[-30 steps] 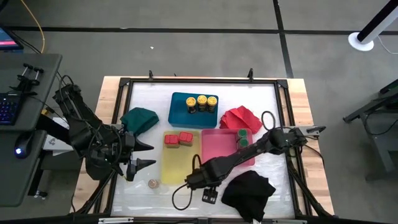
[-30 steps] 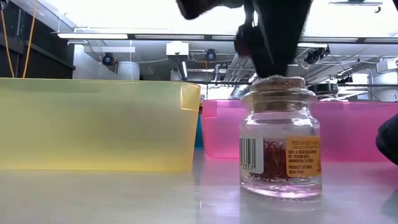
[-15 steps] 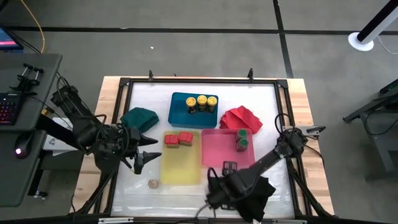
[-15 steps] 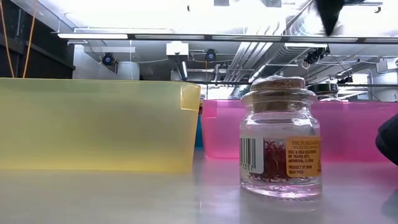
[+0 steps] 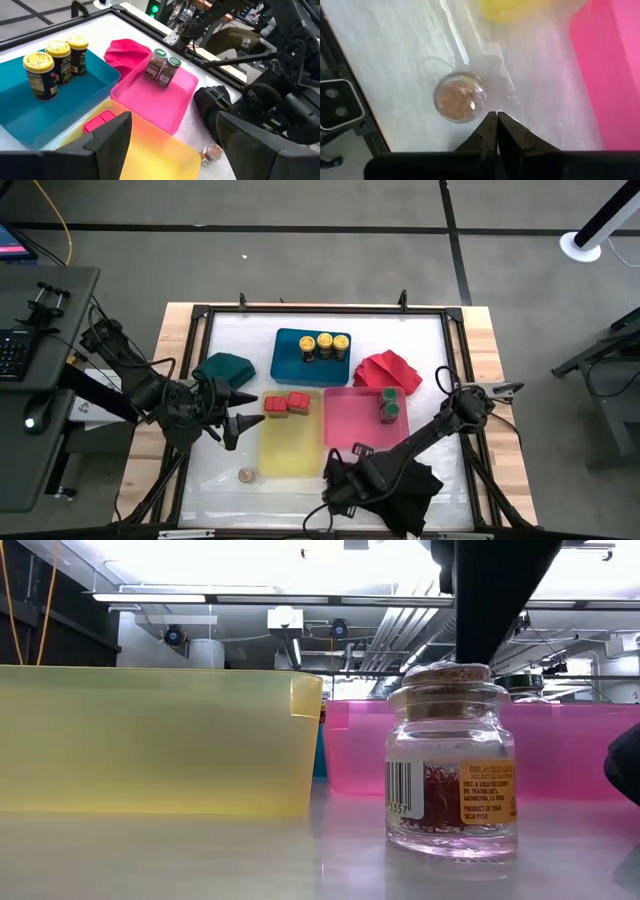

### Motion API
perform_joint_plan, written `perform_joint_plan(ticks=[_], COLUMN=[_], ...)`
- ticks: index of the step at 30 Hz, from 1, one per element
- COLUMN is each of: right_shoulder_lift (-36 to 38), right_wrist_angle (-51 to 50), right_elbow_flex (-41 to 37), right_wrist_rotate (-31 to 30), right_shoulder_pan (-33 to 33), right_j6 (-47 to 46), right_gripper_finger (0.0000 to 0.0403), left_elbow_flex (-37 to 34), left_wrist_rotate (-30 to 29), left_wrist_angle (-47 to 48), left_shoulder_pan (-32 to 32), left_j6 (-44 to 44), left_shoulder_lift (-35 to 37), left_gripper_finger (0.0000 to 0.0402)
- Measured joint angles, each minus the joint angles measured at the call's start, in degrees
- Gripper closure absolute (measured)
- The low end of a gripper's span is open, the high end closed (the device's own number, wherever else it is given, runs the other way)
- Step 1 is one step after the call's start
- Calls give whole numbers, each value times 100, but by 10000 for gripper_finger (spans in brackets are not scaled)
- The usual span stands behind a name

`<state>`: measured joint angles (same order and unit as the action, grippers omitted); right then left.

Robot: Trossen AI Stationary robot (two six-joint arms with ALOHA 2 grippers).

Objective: Sort spices by type
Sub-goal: Adjust the brown spice bottles on the table

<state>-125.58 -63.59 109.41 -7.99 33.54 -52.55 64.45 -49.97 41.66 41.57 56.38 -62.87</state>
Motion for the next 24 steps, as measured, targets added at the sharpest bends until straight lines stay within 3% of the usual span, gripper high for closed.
perform_joint_plan(ticks=[7, 12, 17, 24], right_shoulder_lift=[6, 2, 2, 2], right_wrist_angle=[-502, 287, 768, 1363], right_elbow_flex=[-57, -603, -761, -761], right_wrist_rotate=[63, 879, 935, 996], right_shoulder_pan=[-102, -179, -173, -177], right_j6=[-118, -188, -704, -653], right_gripper_finger=[402, 402, 402, 402], left_elbow_flex=[0, 0, 0, 0], left_wrist_rotate=[-33, -54, 67, 351], left_wrist_angle=[-164, -391, -534, -560], left_shoulder_pan=[5, 5, 5, -14], left_j6=[-64, -149, -166, -520], left_shoulder_lift=[-62, -227, -406, -540], left_gripper_finger=[124, 124, 124, 124])
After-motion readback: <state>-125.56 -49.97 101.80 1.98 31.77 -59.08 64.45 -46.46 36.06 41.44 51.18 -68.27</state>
